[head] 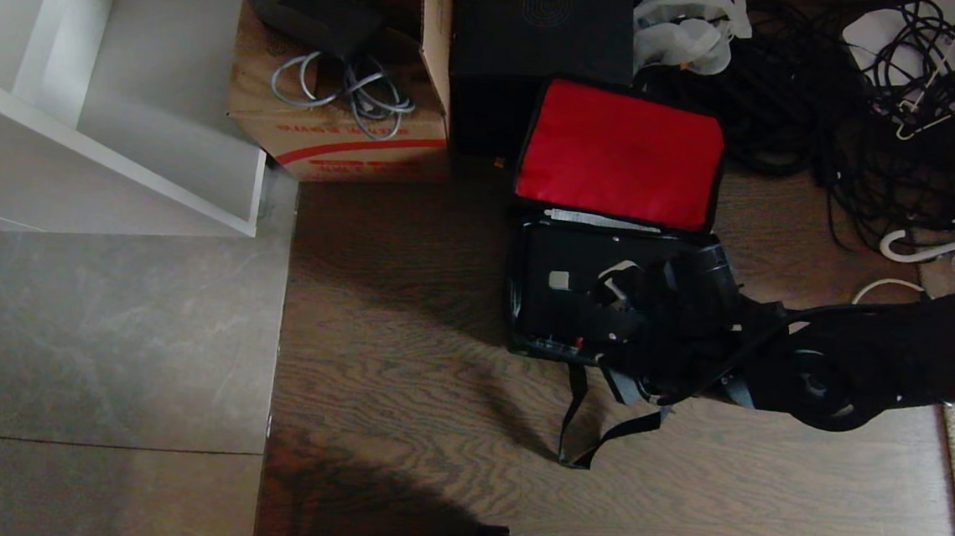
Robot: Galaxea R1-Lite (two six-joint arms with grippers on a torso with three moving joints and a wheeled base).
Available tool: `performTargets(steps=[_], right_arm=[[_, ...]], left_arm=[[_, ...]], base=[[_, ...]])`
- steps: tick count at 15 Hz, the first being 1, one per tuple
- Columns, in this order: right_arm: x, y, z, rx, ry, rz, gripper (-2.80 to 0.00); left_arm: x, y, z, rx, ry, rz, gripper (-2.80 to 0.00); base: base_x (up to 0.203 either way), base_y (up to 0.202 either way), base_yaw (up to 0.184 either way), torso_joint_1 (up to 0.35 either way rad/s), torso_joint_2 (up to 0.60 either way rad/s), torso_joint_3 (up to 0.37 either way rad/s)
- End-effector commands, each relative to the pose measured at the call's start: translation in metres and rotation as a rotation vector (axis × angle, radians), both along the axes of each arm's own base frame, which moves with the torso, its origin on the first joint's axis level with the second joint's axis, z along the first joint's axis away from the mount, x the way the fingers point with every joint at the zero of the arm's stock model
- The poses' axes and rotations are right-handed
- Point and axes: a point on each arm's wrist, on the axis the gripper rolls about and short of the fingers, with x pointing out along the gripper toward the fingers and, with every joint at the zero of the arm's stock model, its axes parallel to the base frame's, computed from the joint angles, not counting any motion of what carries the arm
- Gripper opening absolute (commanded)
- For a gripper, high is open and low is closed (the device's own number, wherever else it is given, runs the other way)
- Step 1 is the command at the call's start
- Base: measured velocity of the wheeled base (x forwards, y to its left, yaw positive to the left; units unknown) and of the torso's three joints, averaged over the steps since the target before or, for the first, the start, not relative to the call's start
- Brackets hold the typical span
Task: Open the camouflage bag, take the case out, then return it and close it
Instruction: Grip the handle
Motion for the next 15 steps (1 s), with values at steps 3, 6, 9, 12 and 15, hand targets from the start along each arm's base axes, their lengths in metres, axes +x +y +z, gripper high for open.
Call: performTargets(steps=[3,6,9,12,15], right_arm=[[0.018,0.008,-0.003,-0.329,-0.244,0.18,0.0],[0.036,0.003,0.002,-0.659,-0.462,0.185,0.0],[0.054,-0.001,-0.005,-0.892,-0.615,0.149,0.0],[0.061,-0.002,-0.024,-0.984,-0.619,0.162,0.0],[0.051,-0.007,-0.023,-0.989,-0.593,0.149,0.0]], left_arm=[[0.001,0.0,-0.002,0.0,0.007,0.0,-2.8],[0.001,0.0,-0.002,0.0,0.008,0.001,-2.8],[0.001,0.0,-0.002,0.0,0.007,0.001,-2.8],[0.001,0.0,-0.002,0.0,0.007,0.001,-2.8],[0.001,0.0,-0.002,0.0,0.007,0.001,-2.8]], base=[[0.0,0.0,0.0,0.0,0.0,0.0],[0.0,0.0,0.0,0.0,0.0,0.0],[0.0,0.0,0.0,0.0,0.0,0.0],[0.0,0.0,0.0,0.0,0.0,0.0],[0.0,0.0,0.0,0.0,0.0,0.0]])
